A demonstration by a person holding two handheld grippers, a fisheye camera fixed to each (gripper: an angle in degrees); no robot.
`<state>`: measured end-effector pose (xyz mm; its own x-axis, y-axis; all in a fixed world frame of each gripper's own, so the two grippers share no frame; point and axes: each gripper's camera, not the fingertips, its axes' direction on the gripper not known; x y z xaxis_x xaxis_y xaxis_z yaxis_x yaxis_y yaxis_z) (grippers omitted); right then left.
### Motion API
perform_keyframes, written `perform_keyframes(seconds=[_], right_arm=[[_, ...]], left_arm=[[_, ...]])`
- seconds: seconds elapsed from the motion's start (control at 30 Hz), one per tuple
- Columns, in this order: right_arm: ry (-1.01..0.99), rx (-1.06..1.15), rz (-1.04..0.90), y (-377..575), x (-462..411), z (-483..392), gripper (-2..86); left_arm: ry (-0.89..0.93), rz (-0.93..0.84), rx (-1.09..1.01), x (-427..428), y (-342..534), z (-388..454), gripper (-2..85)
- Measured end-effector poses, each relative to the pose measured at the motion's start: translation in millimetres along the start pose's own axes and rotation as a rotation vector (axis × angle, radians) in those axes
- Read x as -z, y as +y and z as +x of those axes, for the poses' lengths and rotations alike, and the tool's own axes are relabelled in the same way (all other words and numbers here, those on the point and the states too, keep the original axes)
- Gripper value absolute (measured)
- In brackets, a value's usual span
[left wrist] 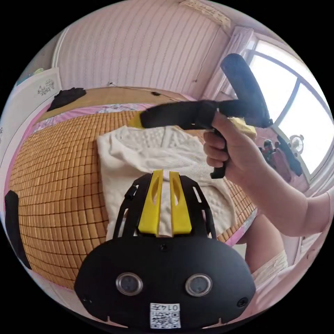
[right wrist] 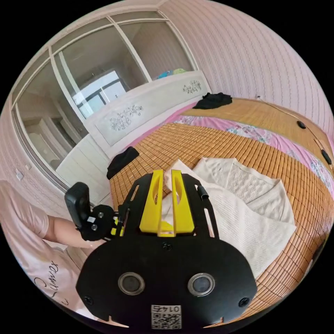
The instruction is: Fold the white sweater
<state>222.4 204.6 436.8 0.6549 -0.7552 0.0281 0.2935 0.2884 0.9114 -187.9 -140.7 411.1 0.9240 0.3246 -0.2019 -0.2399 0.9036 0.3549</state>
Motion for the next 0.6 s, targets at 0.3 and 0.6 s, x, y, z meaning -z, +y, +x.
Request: perform_keyframes(seconds=[0.3, 0.6], right_arm=[[0.183, -0.122, -0.164, 61.2, -59.7, 40.1, 5.0], [0.346, -0.187, -0.212, 29.4, -66.4, 103.8, 8.2]], left_arm=[[-0.042, -0.093, 0.286, -13.6, 37.1, -146.3, 4.2], [-0.124, -0.24, 0.175, -84.0, 19.1, -165.3, 2.1]])
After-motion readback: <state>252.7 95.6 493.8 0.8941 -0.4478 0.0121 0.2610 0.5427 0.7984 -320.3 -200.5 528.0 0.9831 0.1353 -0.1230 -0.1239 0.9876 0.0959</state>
